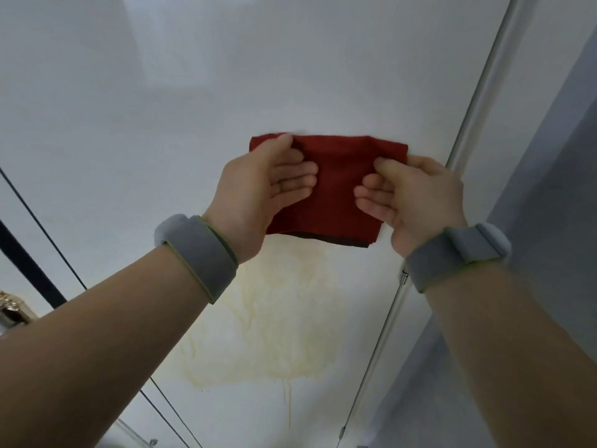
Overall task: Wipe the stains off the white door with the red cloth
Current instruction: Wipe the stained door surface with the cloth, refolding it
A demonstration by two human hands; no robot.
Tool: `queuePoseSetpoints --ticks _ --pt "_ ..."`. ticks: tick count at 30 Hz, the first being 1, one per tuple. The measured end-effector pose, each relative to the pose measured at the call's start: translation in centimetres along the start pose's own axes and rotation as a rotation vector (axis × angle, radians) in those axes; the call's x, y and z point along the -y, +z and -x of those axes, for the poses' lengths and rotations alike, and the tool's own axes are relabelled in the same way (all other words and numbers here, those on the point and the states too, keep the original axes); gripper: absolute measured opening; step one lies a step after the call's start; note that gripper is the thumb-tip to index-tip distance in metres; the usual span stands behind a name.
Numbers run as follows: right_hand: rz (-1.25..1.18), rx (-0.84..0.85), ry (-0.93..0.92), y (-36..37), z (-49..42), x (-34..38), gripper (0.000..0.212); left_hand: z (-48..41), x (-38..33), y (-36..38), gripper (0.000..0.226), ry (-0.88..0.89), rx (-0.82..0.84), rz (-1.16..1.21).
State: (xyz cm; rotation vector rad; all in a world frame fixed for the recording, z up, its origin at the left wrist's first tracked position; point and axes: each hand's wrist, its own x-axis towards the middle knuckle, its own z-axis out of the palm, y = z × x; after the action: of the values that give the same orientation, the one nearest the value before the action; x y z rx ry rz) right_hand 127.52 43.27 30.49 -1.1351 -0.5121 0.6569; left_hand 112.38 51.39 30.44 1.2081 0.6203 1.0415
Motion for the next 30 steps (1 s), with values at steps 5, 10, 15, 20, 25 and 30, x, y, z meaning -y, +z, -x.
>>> queuePoseSetpoints --ticks 5,10,15,20,25,30 --pt "-0.16 -0.091 -0.162 1.0 -0.9 -1.9 0.035 -1.9 3.4 -1.1 0.017 1.043 0.074 -1.051" --pt "-0.072 -0.095 -0.305 0.4 -1.4 -3.0 0.032 -4.2 4.2 -1.5 0.021 1.488 0.043 -1.491" --pt "-0.147 -0.014 -0.149 -0.7 -2.1 -2.6 0.029 -4.3 5.6 -1.3 0.033 1.553 -0.024 -1.598" --pt "-0.142 0.039 -0.093 -1.3 -2.6 -2.4 0.021 -4.5 5.6 -1.6 0.036 1.558 -0.092 -1.621" --pt "-0.131 0.059 -0.09 -1.6 -3.1 -2.6 0.025 -3.9 3.6 -0.3 0.024 1.414 -0.147 -1.549" --pt "-0.121 0.068 -0.089 -1.8 -3.3 -2.6 0.026 -4.9 4.0 0.8 0.011 1.521 -0.16 -1.523"
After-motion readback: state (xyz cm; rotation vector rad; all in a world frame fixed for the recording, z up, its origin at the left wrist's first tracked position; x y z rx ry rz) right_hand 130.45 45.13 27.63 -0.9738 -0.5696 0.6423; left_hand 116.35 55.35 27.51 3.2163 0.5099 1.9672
